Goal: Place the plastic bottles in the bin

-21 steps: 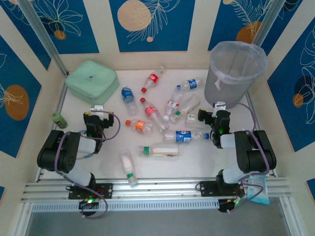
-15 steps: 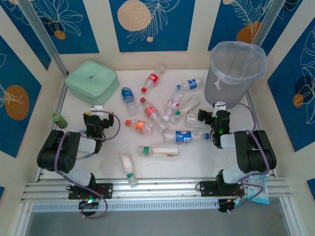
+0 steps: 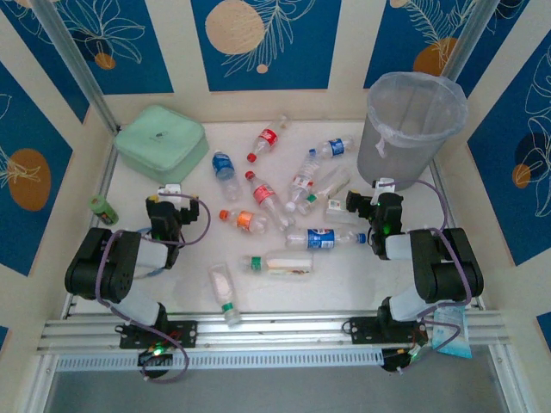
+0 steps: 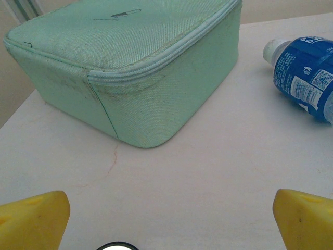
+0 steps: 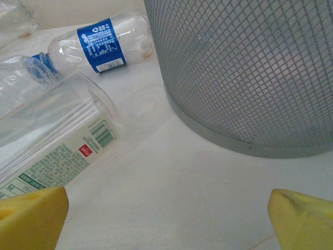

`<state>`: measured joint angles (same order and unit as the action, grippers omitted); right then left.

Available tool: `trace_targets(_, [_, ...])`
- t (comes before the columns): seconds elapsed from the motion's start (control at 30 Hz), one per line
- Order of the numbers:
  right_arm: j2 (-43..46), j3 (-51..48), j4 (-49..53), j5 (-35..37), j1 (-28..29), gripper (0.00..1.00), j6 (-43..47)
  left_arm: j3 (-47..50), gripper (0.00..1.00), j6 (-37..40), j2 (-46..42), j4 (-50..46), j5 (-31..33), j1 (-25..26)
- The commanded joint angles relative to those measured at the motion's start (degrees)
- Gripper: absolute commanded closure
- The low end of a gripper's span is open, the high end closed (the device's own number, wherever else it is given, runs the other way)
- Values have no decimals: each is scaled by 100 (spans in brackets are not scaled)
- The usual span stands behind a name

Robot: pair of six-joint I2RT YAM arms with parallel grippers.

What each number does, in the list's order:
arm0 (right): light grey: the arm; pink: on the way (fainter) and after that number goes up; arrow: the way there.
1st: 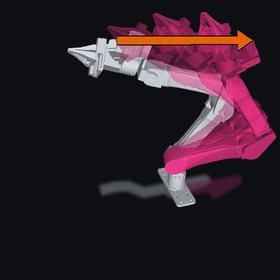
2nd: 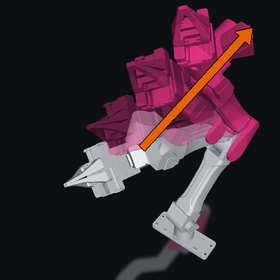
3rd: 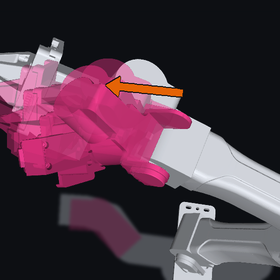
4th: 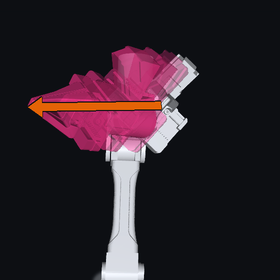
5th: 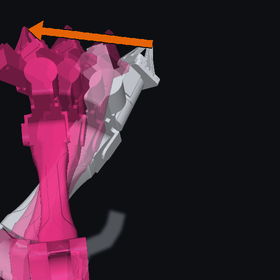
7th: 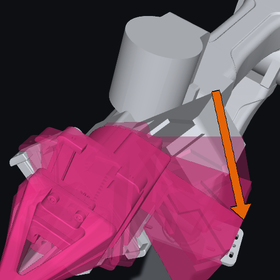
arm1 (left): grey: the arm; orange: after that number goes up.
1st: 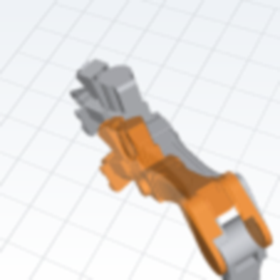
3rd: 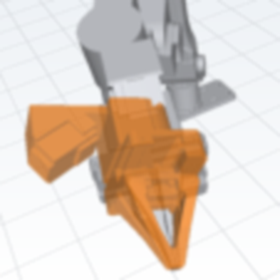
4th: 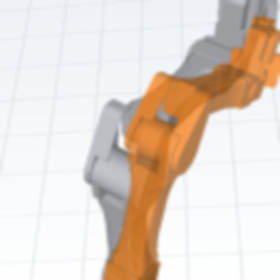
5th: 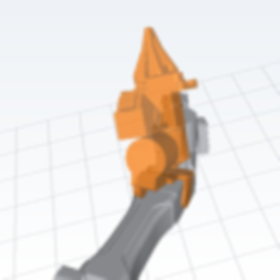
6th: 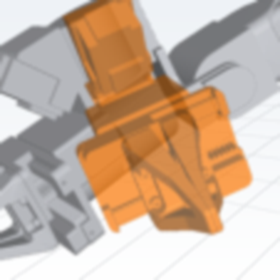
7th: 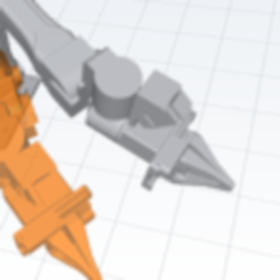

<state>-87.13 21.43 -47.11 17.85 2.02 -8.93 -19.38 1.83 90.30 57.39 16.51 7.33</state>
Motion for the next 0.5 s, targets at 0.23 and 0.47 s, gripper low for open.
trace_targets(0.23, [-3,124,-122,-183,-46,1,40,-119,0,-59,-31,-96,-47,-93])
trace_targets(0.47, [15,103,-156,-183,-53,1,38,-91,0,-35,-52,-34,-60,-92])
